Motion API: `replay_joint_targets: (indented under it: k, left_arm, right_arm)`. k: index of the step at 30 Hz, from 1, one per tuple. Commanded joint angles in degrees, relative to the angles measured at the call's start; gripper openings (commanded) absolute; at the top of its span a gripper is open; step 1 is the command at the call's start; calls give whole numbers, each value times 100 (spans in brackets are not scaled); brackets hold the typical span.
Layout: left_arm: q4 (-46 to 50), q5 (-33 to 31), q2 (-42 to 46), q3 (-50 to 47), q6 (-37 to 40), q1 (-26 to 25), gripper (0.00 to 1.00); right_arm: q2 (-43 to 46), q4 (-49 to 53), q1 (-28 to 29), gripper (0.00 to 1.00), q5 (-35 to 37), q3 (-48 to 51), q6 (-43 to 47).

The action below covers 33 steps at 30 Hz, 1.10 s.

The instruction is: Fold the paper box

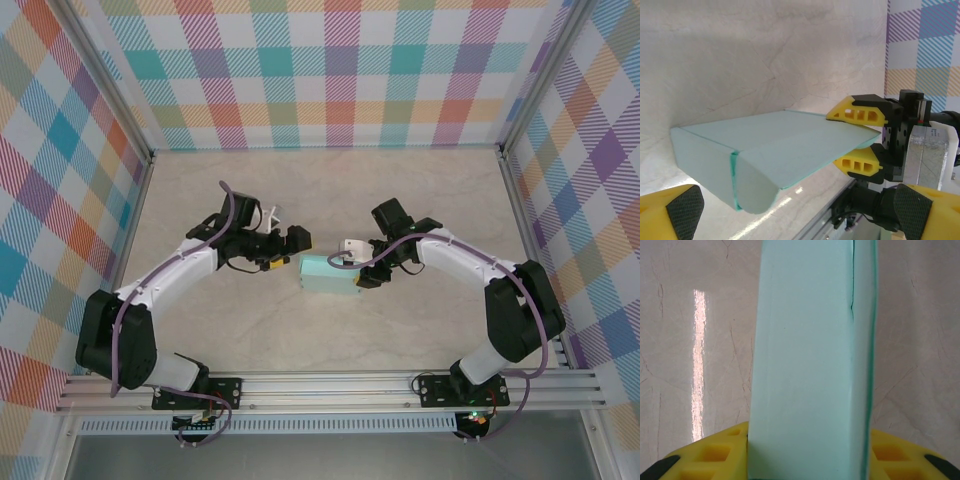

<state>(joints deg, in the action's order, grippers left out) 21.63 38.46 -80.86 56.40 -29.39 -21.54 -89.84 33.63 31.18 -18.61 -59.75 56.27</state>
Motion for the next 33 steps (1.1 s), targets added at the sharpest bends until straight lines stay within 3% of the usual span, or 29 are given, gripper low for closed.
replay_joint_targets:
  k: [1, 6, 11, 24, 29, 33]
  left_arm:
    - [142, -389, 130, -43, 406, 115, 100]
    - [86, -819, -317, 133, 215, 115, 99]
    - [-150, -655, -684, 128, -50, 4, 94]
    - [-926, -614, -103, -1105, -298, -96, 84]
    - [-1038, -762, -18, -1394, -130, -112, 83]
    - [-1030, -1050, -27, -1469, 450, -265, 81]
  right_arm:
    - [-378, 389, 81, 34, 395, 235, 259]
    - [-392, 384, 99, 34, 367, 244, 304]
    - [-420, 369, 108, 34, 384, 239, 296]
    - [-499, 324, 108, 34, 420, 198, 176]
    - [-542, 263, 108, 34, 402, 209, 112]
    - [-583, 132, 112, 35, 380, 242, 86]
